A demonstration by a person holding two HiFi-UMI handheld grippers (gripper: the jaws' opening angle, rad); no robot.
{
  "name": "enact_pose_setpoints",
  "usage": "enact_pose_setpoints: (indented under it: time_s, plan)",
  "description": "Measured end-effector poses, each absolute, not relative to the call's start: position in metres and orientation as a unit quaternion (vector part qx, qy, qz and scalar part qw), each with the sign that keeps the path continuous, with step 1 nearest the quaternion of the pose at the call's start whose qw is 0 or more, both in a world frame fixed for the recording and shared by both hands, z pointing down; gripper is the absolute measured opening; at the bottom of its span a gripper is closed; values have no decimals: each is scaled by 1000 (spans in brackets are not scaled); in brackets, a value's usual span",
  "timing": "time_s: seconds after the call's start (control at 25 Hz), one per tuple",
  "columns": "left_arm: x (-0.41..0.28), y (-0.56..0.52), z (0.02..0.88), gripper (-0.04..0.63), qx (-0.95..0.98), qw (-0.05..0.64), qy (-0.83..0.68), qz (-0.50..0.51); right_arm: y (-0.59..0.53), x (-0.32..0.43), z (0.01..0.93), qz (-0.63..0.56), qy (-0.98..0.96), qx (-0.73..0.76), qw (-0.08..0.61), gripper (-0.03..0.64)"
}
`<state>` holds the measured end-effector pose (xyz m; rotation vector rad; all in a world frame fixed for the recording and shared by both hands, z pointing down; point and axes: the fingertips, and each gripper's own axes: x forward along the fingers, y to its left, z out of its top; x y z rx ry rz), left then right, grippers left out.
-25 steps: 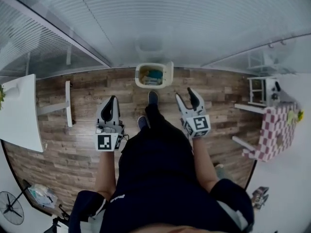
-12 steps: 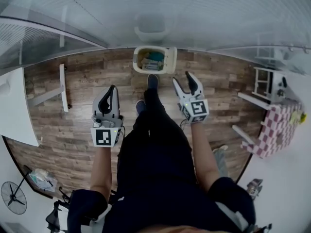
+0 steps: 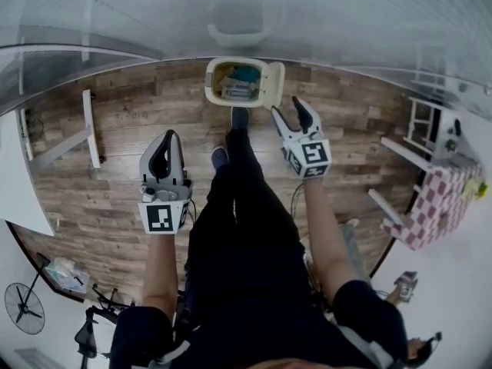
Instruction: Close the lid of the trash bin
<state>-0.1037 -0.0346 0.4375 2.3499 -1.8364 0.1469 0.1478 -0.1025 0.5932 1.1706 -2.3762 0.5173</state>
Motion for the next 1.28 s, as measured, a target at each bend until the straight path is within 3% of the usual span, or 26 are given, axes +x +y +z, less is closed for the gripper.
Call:
enact_pose_setpoints:
  time_s: [0.56,0.92,1.0,1.28]
  plan:
    - [-93,-39,493,6,795,96,-596,53,-124,161,720,227,-826,437,275,224]
    - [-102,-30,525,6,778,118,-615,59,-128,175,751,228,-807,458,294,222]
    - [-103,-30,526,6,773,121,-619,58,-126,177,753,223,-803,462,303,164]
    - [-100,-20,527,6,784,126,-605,52,-123,171,752,233,-801,471,287,147]
